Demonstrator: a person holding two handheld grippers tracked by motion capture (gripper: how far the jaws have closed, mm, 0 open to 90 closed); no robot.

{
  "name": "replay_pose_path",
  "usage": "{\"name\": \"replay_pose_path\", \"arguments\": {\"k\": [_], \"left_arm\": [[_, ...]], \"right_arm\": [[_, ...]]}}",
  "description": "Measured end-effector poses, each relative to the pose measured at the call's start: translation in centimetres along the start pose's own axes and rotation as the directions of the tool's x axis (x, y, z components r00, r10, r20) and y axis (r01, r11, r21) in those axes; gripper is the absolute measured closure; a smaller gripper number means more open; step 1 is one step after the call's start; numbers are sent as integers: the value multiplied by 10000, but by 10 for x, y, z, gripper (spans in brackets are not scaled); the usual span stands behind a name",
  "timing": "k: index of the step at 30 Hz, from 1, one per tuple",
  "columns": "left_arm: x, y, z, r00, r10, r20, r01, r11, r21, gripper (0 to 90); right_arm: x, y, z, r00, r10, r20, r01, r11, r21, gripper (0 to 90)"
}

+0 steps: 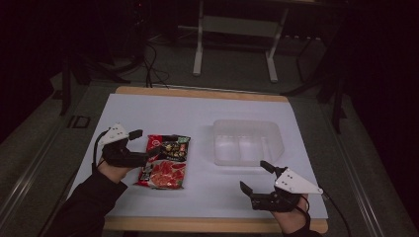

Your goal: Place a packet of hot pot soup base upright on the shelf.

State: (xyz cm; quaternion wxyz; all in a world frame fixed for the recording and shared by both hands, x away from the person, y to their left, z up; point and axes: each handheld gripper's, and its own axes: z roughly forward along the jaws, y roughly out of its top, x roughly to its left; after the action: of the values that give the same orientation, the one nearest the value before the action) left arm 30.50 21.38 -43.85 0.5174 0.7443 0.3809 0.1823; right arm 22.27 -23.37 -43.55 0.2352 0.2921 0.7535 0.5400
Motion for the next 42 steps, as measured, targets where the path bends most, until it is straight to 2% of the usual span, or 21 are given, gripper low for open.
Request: {"name": "replay_pose_path", "arguments": {"k": [5, 9, 10, 13, 14, 15, 17, 20, 21, 24, 25, 27, 28, 31, 32, 33, 34, 36, 37, 39, 42], "left_arm": [[1, 0, 10, 9989, 154, -437, -135, 9990, 424, 137], [0, -3, 21, 9927, 347, -1153, -250, 9961, 843, 146], [2, -4, 26, 9910, 97, -1337, 31, 9954, 958, 147], [4, -5, 31, 9887, -77, -1495, 253, 9929, 1158, 151], [6, -7, 36, 9844, -218, -1747, 457, 9900, 1336, 151], [6, -7, 36, 9844, -218, -1747, 457, 9900, 1336, 152], [11, -10, 40, 9779, -502, -2031, 808, 9861, 1453, 168], [15, -12, 43, 9740, -696, -2157, 1049, 9820, 1568, 185], [19, -14, 45, 9683, -699, -2397, 1124, 9793, 1685, 200], [23, -17, 48, 9670, -837, -2406, 1295, 9749, 1811, 200], [26, -20, 53, 9623, -580, -2658, 1174, 9699, 2132, 200], [28, -23, 55, 9607, -629, -2702, 1229, 9697, 2113, 199], [32, -26, 58, 9593, -1014, -2634, 1590, 9652, 2075, 200], [36, -28, 62, 9585, -1195, -2587, 1764, 9618, 2094, 204], [40, -30, 66, 9537, -1427, -2647, 2023, 9558, 2136, 210], [40, -30, 66, 9537, -1427, -2647, 2023, 9558, 2136, 211], [43, -31, 70, 9505, -1447, -2751, 2081, 9536, 2175, 231], [45, -32, 72, 9507, -1483, -2724, 2116, 9522, 2201, 275], [49, -34, 76, 9493, -1622, -2695, 2273, 9460, 2313, 301], [51, -35, 77, 9471, -1614, -2775, 2301, 9441, 2359, 341], [54, -40, 84, 9448, -1622, -2846, 2402, 9338, 2651, 364]], "right_arm": [[0, 0, 0, 10000, 25, -17, -25, 10000, 7, 102], [0, 0, 0, 9999, 71, 143, -72, 10000, 34, 102], [-1, 0, 0, 9999, 110, 133, -111, 9999, 19, 102], [-2, 1, -1, 9997, 167, 177, -168, 9999, 5, 102], [-1, 1, -1, 9997, 169, 170, -169, 9999, 15, 102], [-1, 1, -1, 9997, 152, 185, -152, 9999, 4, 102], [-1, 1, -1, 9998, 140, 151, -140, 9999, 5, 103], [0, 1, -1, 9998, 129, 136, -129, 9999, 35, 103], [0, 1, -1, 9998, 135, 135, -135, 9999, 31, 103], [0, 1, -1, 9998, 156, 139, -156, 9999, 12, 132], [0, 1, -1, 9998, 178, 123, -178, 9998, 6, 131], [0, 1, -1, 9998, 168, 145, -168, 9999, -5, 132], [0, 1, -1, 9998, 151, 124, -151, 9999, 1, 132], [1, 1, 0, 9999, 132, 112, -132, 9999, 40, 132], [1, 1, 0, 9999, 128, 113, -129, 9999, 45, 132], [1, 1, 0, 9999, 147, 87, -147, 9999, 45, 134], [1, 1, 0, 9998, 162, 78, -162, 9999, 55, 134], [1, 0, 0, 9998, 192, 62, -193, 9998, 100, 135], [1, 0, 1, 9998, 180, 74, -181, 9998, 111, 135], [1, 0, 1, 9998, 185, 89, -186, 9998, 119, 137], [0, 0, 1, 9997, 211, 81, -212, 9997, 148, 138]]}}
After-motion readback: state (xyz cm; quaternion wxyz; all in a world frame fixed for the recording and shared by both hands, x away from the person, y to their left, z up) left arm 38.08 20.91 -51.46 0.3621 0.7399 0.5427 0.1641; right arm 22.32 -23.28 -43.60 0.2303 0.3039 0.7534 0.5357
